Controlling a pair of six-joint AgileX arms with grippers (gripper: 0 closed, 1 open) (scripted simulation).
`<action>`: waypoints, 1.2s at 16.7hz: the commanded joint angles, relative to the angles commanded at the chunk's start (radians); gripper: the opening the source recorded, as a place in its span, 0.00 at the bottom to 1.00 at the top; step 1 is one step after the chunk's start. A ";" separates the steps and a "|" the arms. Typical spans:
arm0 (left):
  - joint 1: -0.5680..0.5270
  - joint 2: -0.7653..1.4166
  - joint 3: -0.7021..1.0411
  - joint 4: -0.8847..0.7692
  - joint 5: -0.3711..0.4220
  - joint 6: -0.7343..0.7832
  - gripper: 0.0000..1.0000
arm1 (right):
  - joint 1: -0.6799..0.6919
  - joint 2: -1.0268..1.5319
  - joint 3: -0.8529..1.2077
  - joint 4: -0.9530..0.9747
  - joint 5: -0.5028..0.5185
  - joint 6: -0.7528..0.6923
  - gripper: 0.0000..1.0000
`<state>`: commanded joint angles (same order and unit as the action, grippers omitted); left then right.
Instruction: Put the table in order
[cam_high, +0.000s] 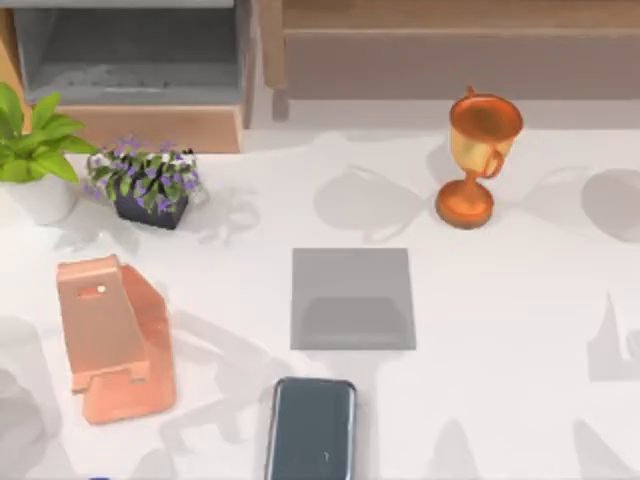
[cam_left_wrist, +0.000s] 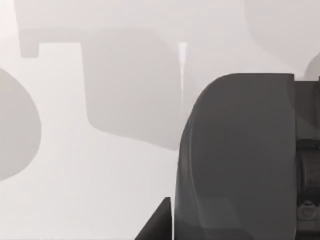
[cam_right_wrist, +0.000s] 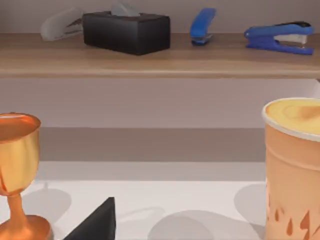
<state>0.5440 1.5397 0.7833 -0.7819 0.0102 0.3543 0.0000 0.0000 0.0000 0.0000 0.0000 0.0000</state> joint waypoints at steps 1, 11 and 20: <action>-0.001 -0.019 0.030 -0.056 0.000 -0.001 0.00 | 0.000 0.000 0.000 0.000 0.000 0.000 1.00; -0.006 -0.134 0.193 -0.332 0.000 -0.007 0.00 | 0.000 0.000 0.000 0.000 0.000 0.000 1.00; -0.281 0.037 0.470 -0.268 -0.085 -0.267 0.00 | 0.000 0.000 0.000 0.000 0.000 0.000 1.00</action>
<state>0.2633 1.5763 1.2533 -1.0499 -0.0748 0.0877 0.0000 0.0000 0.0000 0.0000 0.0000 0.0000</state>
